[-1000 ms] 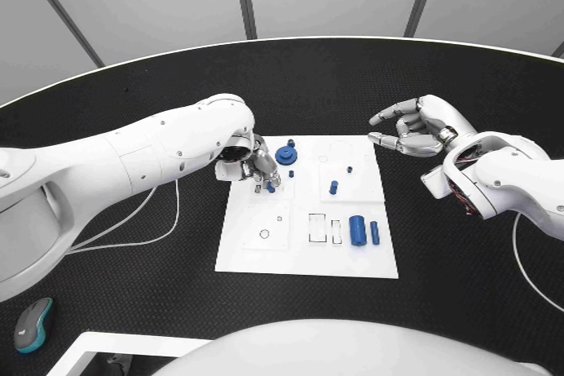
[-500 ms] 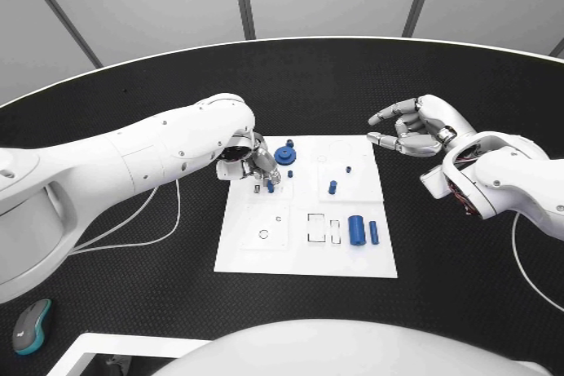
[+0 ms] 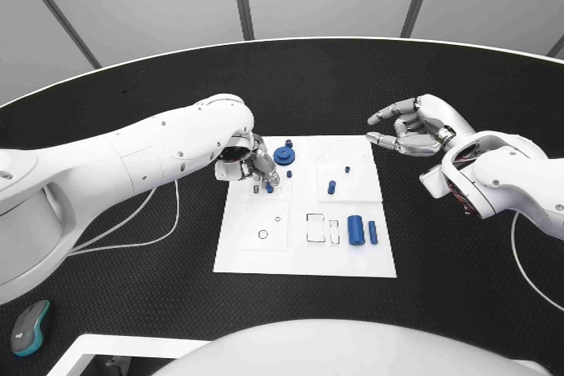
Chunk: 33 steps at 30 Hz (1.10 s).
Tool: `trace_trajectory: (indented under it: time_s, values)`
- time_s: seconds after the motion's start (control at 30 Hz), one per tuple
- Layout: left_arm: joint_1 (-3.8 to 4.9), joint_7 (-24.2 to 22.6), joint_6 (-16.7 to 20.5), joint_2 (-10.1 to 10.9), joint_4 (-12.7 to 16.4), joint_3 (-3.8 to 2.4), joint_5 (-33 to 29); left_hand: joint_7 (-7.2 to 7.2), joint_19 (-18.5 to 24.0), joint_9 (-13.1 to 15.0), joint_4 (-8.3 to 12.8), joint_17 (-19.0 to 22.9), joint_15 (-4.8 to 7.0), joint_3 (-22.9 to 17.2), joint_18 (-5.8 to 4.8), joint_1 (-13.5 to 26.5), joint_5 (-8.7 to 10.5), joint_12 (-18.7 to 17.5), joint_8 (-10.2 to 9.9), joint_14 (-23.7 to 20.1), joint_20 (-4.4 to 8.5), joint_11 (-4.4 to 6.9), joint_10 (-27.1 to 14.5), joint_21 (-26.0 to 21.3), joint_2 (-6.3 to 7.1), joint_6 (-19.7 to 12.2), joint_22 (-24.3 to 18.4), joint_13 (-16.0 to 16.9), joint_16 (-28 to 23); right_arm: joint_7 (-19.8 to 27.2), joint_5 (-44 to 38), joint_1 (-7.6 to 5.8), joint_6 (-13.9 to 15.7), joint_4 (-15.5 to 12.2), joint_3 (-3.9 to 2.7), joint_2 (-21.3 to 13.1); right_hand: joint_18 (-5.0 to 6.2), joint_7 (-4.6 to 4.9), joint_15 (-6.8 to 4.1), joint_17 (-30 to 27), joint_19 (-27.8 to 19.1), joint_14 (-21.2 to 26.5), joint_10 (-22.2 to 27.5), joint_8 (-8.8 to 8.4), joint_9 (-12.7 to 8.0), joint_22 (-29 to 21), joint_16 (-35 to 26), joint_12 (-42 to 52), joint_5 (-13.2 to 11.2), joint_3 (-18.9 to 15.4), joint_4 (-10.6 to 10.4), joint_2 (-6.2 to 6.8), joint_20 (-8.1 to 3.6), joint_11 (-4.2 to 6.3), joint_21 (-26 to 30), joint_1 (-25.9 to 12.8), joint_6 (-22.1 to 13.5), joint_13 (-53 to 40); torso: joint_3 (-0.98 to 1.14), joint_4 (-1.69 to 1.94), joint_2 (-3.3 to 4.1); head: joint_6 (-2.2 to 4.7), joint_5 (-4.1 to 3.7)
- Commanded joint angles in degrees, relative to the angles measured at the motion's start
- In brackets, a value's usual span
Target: Assemble the parts on the task board
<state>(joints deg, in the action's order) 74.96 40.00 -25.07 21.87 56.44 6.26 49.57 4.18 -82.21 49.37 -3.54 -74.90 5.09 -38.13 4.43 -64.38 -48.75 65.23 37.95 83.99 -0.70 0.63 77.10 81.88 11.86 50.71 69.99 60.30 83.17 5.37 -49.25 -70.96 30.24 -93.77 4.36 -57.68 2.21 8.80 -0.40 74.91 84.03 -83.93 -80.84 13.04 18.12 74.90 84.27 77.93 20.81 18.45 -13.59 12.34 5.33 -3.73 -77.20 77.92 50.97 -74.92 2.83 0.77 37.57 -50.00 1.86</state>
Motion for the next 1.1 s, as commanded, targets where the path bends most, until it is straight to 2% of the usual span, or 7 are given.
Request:
trace_trajectory:
  time_s: [0.03, 0.33, 0.53, 0.57, 0.6, 0.77, 1.1]
  values:
    - [0.0, 2.24, 0.2, 0.05, 0.1, 0.0, 0.01, -1.27, 0.19, 0.1, 5.47, -5.69, 0.2, -5.09, -0.46, -0.41, -0.1, 0.23, -0.02, 3.34, -0.12, 1.09, 0.81, -0.16, -1.18, 1.06, -0.09, 0.03, -0.22, 0.01, 0.0, 0.0, 0.01, 0.01, 0.0, 0.0, 0.84, -0.01, -0.39, 6.73, 1.2, -3.92, -0.36, 0.18, -0.09, 5.63, -0.22, 0.17, 0.31, 0.11, -0.26, 0.09, -0.39, 0.03, 0.35, 0.31, 0.35, -4.18, 0.0, 0.06, 0.02, 0.0, 0.01]
    - [-0.01, 2.18, 0.47, 0.21, 0.3, 0.0, 0.02, -1.31, 0.23, 0.07, 4.96, -5.71, 0.07, -3.43, -0.47, 0.14, 0.27, 0.53, -0.07, 3.36, -0.3, 1.07, 0.97, -0.21, -1.09, 1.39, -0.03, 0.21, -0.22, 0.03, 0.0, 0.0, 0.1, 0.05, 0.0, 0.03, 0.84, -0.01, -0.39, 6.73, 1.2, -3.92, -0.36, 0.18, -0.09, 5.63, -0.22, 0.17, 0.31, 0.11, -0.26, 0.09, -0.39, 0.03, 0.35, 0.31, 0.35, -4.18, 0.0, 0.07, 0.04, 0.0, -0.05]
    - [-0.01, 2.19, 0.06, 0.29, 0.2, 0.0, 0.02, -2.09, 0.26, 0.39, 3.0, -5.75, 0.3, 2.47, -0.46, 1.54, 2.95, 0.29, -0.1, 3.37, -0.27, 1.52, 1.0, -0.42, -0.63, 0.9, -0.04, -0.27, -0.23, 0.03, 0.0, 0.0, 0.24, 0.07, 0.0, 0.0, 0.87, 0.0, -0.39, 6.66, 1.16, -3.9, -0.25, 0.18, -0.1, 5.54, -0.28, 0.02, 0.31, 0.11, -0.27, 0.12, -0.39, 0.02, 0.47, 0.31, 0.32, -4.04, 0.01, 0.02, 0.0, 0.0, 0.04]
    - [-0.01, 2.19, -0.05, 0.29, 0.16, 0.0, 0.02, -2.28, 0.25, 0.22, 2.44, -5.77, 0.42, 3.6, -0.46, 1.7, 3.95, 0.26, -0.33, 3.37, -0.17, 1.66, 0.93, -0.47, -0.59, 0.93, -0.05, -0.36, -0.23, 0.04, 0.0, 0.0, 0.25, 0.08, 0.0, 0.0, 0.87, 0.0, -0.39, 6.66, 1.16, -3.9, -0.25, 0.18, -0.1, 5.54, -0.28, 0.02, 0.31, 0.11, -0.27, 0.12, -0.39, 0.02, 0.47, 0.31, 0.32, -4.04, -0.02, 0.03, 0.01, 0.0, 0.06]
    - [-0.01, 2.19, -0.13, 0.29, 0.13, 0.0, 0.02, -2.36, 0.24, 0.0, 1.88, -5.79, 0.47, 4.33, -0.46, 1.91, 4.99, 0.27, -0.59, 3.37, -0.1, 1.71, 0.89, -0.51, -0.56, 1.03, -0.06, -0.39, -0.22, 0.04, 0.0, 0.0, 0.26, 0.09, 0.0, 0.0, 0.87, 0.0, -0.39, 6.66, 1.16, -3.9, -0.25, 0.18, -0.1, 5.54, -0.28, 0.02, 0.31, 0.11, -0.27, 0.12, -0.39, 0.02, 0.47, 0.31, 0.32, -4.04, 0.01, 0.03, 0.0, 0.0, 0.06]
    - [-0.01, 2.18, -0.25, 0.29, -0.03, 0.01, 0.02, -2.42, 0.23, -0.77, 0.02, -5.79, 0.54, 6.06, -0.46, 2.47, 7.54, 0.23, -1.43, 3.37, -0.02, 1.75, 0.7, -0.65, -0.32, 1.54, -0.15, -0.58, -0.25, 0.06, 0.0, 0.0, 0.32, 0.13, 0.0, 0.04, 0.89, 0.01, -0.39, 6.6, 1.13, -3.88, -0.23, 0.17, -0.11, 5.46, -0.32, -0.01, 0.31, 0.09, -0.28, 0.15, -0.39, 0.02, 0.58, 0.28, 0.28, -4.02, 0.01, 0.06, 0.01, 0.0, 0.04]
    - [-0.01, 2.12, 0.35, 0.5, -0.11, 0.01, 0.02, -2.36, 0.2, -1.38, -2.14, -5.81, 0.51, 7.72, -0.46, 3.05, 9.56, 0.27, -2.07, 3.37, -0.02, 1.69, 0.59, -0.75, -0.02, 2.1, -0.17, -0.71, -0.27, 0.05, 0.0, 0.0, 0.47, 0.23, 0.0, 0.1, 0.9, 0.02, -0.38, 6.59, 1.12, -3.88, -0.19, 0.14, -0.13, 5.45, -0.34, -0.06, 0.3, 0.06, -0.31, 0.19, -0.39, 0.01, 0.6, 0.24, 0.21, -3.98, -0.01, 0.05, 0.06, 0.0, 0.08]
